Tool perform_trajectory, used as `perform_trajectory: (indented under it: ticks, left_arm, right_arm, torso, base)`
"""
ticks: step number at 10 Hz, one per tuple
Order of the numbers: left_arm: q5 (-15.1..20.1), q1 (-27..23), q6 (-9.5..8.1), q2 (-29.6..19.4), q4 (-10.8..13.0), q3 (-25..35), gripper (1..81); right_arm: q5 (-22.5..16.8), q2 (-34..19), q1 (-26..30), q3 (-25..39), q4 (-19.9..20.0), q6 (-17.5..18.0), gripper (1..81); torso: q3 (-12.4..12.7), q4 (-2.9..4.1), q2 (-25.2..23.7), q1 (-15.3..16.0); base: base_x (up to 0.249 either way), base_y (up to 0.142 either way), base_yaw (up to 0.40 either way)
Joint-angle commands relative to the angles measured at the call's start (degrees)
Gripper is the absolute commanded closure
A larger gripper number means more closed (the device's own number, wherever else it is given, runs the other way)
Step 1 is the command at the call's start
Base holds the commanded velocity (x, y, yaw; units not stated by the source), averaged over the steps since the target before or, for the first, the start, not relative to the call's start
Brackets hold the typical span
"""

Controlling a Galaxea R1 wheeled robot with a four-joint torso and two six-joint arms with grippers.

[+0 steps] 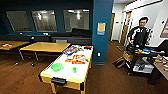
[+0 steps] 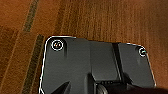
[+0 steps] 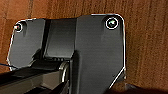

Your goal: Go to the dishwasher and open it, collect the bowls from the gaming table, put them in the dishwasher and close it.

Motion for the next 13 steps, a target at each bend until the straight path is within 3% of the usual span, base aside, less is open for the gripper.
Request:
perform_trajectory:
  ticks: [1, 13]
  left_arm:
    - [2.4, -3.2, 0.04, -0.3, 0.1, 0.2, 1.0]
    - [2.4, -3.2, 0.04, -0.2, 0.1, 0.2, 1.0]
  right_arm:
    - [-2.9, -0.2, 2.9, -0.2, 0.2, 0.0, 1.0]
    - [-2.8, -0.3, 2.9, -0.2, 0.3, 0.0, 1.0]
  torso:
    - [0.0, 0.0, 0.0, 0.0]
    - [0.0, 0.0, 0.0, 0.0]
  base:
    - [0.088, 0.109, 0.0]
    - [0.073, 0.118, 0.0]
